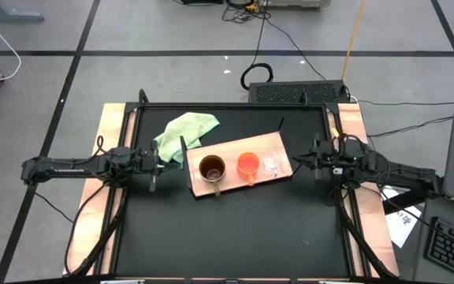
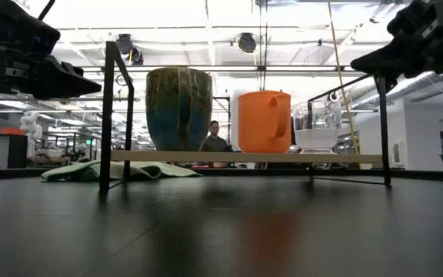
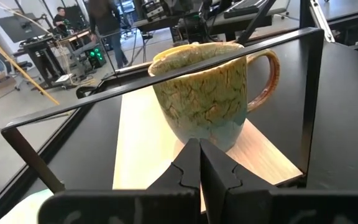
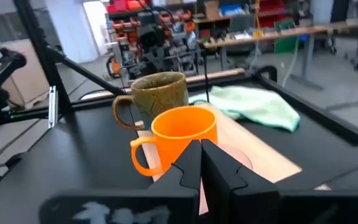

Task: Stack small to large cups/mugs on shelf
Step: Return to Home Position

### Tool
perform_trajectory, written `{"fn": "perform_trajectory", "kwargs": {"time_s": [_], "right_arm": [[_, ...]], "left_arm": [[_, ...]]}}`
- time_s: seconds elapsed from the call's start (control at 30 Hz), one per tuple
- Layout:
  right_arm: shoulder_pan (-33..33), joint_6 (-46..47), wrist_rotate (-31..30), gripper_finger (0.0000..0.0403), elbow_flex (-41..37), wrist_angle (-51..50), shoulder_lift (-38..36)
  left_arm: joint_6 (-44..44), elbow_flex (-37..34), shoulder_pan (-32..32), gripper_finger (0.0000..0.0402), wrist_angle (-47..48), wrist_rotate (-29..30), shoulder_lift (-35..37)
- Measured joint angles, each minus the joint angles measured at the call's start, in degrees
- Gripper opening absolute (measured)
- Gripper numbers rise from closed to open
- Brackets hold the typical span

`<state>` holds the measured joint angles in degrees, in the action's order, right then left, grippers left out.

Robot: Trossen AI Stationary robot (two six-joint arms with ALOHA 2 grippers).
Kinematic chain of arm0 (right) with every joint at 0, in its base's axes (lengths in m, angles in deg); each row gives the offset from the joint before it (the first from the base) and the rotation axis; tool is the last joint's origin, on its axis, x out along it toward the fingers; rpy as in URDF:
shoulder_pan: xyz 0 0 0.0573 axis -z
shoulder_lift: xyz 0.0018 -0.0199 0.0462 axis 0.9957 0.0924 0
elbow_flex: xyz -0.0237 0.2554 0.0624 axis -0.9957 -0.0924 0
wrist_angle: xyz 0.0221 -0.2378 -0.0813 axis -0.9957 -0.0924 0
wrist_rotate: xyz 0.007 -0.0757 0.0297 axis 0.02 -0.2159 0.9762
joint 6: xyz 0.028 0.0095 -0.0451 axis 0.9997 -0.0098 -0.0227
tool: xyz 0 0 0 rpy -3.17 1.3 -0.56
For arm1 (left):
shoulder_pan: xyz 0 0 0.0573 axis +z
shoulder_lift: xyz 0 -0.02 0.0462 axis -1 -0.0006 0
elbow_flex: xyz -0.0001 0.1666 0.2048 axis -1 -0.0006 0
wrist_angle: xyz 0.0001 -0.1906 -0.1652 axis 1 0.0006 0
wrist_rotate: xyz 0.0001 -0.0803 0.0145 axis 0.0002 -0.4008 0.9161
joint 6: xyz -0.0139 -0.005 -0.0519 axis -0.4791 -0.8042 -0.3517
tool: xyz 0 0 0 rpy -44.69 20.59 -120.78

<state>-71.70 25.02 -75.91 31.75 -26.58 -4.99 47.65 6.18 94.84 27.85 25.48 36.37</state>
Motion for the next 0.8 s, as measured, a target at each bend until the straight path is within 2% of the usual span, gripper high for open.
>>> {"fn": "perform_trajectory", "kwargs": {"time_s": [0.17, 0.37, 0.7, 0.8], "right_arm": [[-0.76, -4.35, 1.01, 0.0, -1.98, 2.16, 0.0], [-4.99, -8.9, 1.3, 0.0, -2.04, 2.21, -1.04], [-10.73, -9.9, 2.03, 0.0, -2.52, -1.75, -2.44], [-12.81, -9.96, 1.43, 0.0, -2.54, -1.45, -2.5]], "left_arm": [[-0.33, 0.0, 0.03, 0.0, 0.14, -0.21, 0.0], [-0.23, 0.0, 0.03, 0.0, 0.39, -0.24, 0.0], [1.18, 0.0, 0.03, 0.0, -0.18, -0.22, 0.0], [1.08, 0.0, 0.03, 0.0, -0.05, -2.19, 0.0]]}}
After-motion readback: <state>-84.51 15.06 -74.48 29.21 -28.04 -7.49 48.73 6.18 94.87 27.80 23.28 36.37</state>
